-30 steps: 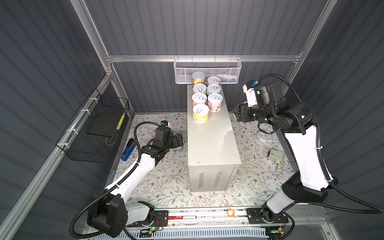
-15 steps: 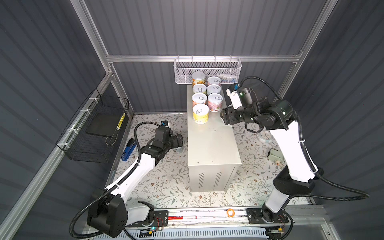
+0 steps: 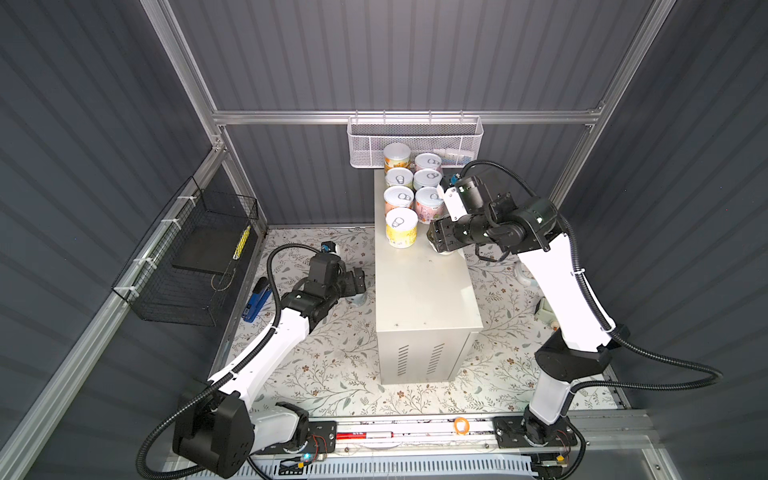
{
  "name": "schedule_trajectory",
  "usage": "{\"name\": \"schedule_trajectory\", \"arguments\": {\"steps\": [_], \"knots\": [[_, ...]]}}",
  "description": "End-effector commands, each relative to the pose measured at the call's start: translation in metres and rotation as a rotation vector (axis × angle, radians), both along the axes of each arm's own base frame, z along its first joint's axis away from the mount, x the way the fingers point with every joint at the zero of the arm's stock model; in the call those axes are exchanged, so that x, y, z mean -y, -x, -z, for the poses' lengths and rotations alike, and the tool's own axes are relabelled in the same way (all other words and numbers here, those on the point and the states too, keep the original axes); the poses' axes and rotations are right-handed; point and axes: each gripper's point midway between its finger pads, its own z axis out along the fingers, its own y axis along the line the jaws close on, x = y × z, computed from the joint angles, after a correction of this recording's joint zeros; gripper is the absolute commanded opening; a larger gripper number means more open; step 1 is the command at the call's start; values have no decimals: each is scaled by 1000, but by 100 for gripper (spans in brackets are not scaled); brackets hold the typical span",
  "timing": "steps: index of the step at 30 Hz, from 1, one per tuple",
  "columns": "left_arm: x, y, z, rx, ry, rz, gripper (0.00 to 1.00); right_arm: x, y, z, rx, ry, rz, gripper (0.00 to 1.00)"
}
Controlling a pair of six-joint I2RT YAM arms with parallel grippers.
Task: Place and organize the canned foods onto the counter
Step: 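Lift the yellow-labelled can up onto the cabinet top with the right gripper, then lower the yellow-labelled can beside the other yellow can with the right gripper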
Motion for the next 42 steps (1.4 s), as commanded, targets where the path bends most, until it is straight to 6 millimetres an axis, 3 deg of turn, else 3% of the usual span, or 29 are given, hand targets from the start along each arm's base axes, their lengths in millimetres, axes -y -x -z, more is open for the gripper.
{"name": "schedule_trajectory", "arguments": {"steps": [1,6,12,26,35,42], "knots": [[-4,4,2,-9,-8,-5,97,-9,-3,-11,39,-38,-23,41],[-6,5,2,-9,-11,-9,97,-11,-5,-5,27,-30,-26,58],[-7,5,3,-13,-15,-13,97,-14,-5,-1,15,-30,-35,68],[-5,5,3,-15,-6,-9,97,-14,-7,-3,30,-28,-40,79],[-4,4,1,-13,-2,-8,97,-13,-7,-22,88,-53,-45,84],[-4,4,-2,-8,2,-7,97,-6,8,-57,161,-132,-65,87]]}}
